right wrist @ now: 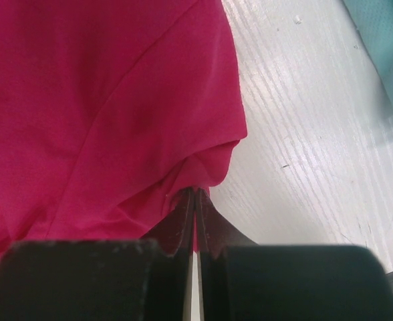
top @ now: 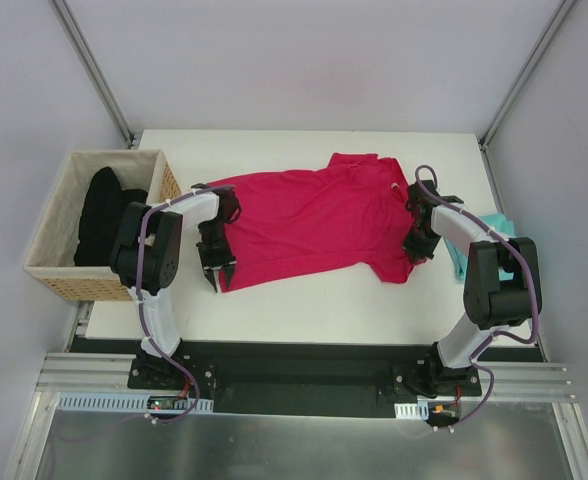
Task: Fold and stack the t-shirts
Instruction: Grap the side of the flattened tshirt closest away from the robot with both arms
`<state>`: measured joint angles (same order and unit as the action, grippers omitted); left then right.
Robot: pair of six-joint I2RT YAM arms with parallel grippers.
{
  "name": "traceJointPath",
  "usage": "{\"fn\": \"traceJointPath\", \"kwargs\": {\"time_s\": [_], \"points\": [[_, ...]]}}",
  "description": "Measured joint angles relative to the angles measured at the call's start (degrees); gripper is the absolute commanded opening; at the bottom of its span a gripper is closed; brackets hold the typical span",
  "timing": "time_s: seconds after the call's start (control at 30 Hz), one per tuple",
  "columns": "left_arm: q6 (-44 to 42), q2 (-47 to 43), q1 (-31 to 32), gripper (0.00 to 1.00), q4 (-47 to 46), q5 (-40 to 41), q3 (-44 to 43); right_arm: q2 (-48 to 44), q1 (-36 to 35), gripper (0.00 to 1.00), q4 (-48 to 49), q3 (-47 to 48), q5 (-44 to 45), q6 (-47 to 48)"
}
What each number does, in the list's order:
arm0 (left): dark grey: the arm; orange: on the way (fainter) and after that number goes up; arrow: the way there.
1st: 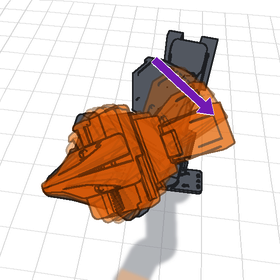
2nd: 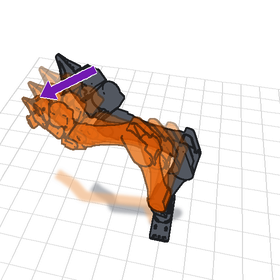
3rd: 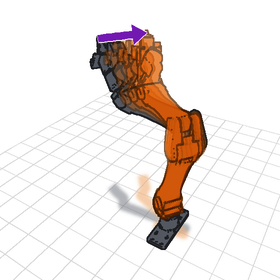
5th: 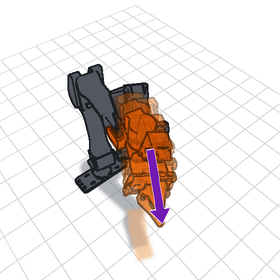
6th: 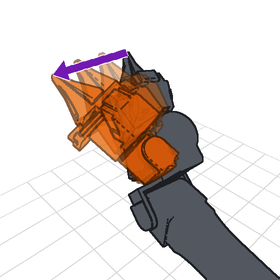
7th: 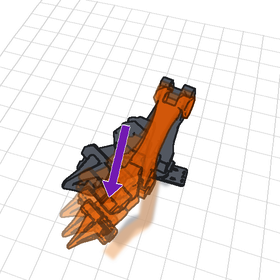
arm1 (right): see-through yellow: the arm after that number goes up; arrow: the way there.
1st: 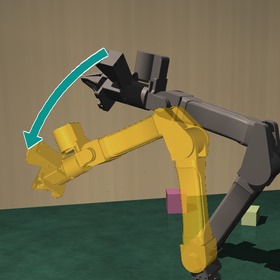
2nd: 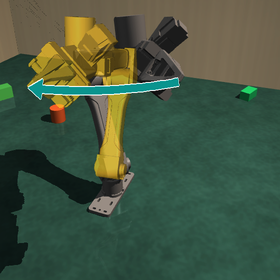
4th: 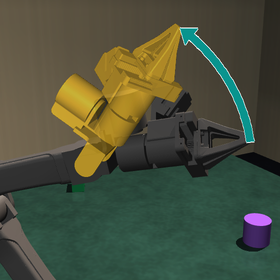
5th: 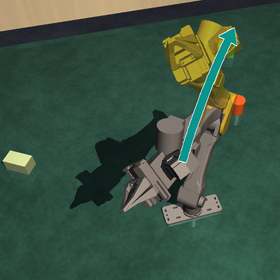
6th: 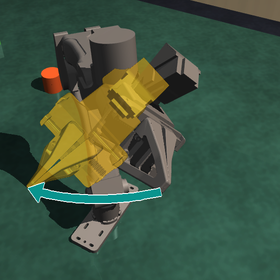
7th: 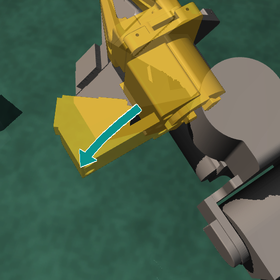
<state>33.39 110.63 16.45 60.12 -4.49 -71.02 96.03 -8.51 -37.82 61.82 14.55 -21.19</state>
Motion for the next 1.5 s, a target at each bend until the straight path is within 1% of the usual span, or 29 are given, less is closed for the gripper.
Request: {"fn": "traceJointPath", "kwargs": {"time_s": [0.2, 0.27, 0.33, 0.8, 0.97, 1.07, 1.1, 1.13, 1.17, 1.2, 1.5], "points": [[-0.1, 0.0, 0.0, 0.3, -0.1, 0.0, -1.2, 0.0, 0.0, 0.01, 0.0, 0.0, 0.0, -0.1], [-0.2, 0.0, 0.0, 0.26, -0.1, -0.1, -1.3, 0.0, 0.0, 0.01, 0.0, 0.0, 0.0, -0.2], [-0.2, 0.0, 0.0, 0.25, -0.1, -0.2, -1.3, 0.0, 0.0, 0.01, 0.0, 0.0, 0.0, -0.2], [-0.2, 0.3, 0.0, 0.28, -1.7, -2.2, 0.3, 0.0, 0.0, 0.01, -0.1, 0.0, 0.2, -0.1], [-0.2, 0.3, 0.0, 0.27, -2.3, -2.6, 1.4, 0.0, 0.0, 0.01, -0.2, 0.0, 0.2, 0.0], [-0.2, 0.3, 0.0, 0.25, -2.5, -2.8, 1.9, 0.0, 0.0, 0.01, -0.2, 0.0, 0.2, 0.2], [-0.2, 0.3, 0.0, 0.2, -2.5, -2.9, 2.0, 0.0, 0.0, 0.01, -0.2, 0.0, 0.2, 0.3], [-0.2, 0.4, 0.0, 0.17, -2.6, -3.0, 2.0, 0.0, 0.0, 0.01, -0.2, 0.0, 0.2, 0.3], [-0.1, 0.3, 0.0, 0.13, -2.7, -3.1, 2.1, 0.0, 0.0, 0.01, -0.2, 0.0, 0.2, 0.3], [0.0, 0.4, 0.0, 0.0, -2.8, -3.2, 2.1, 0.0, 0.0, 0.01, -0.3, 0.0, 0.2, 0.4], [0.1, 0.4, 0.0, 0.0, -3.3, -4.7, 2.1, 0.0, 0.0, 0.01, -0.6, 0.0, 0.6, 0.7]]}}
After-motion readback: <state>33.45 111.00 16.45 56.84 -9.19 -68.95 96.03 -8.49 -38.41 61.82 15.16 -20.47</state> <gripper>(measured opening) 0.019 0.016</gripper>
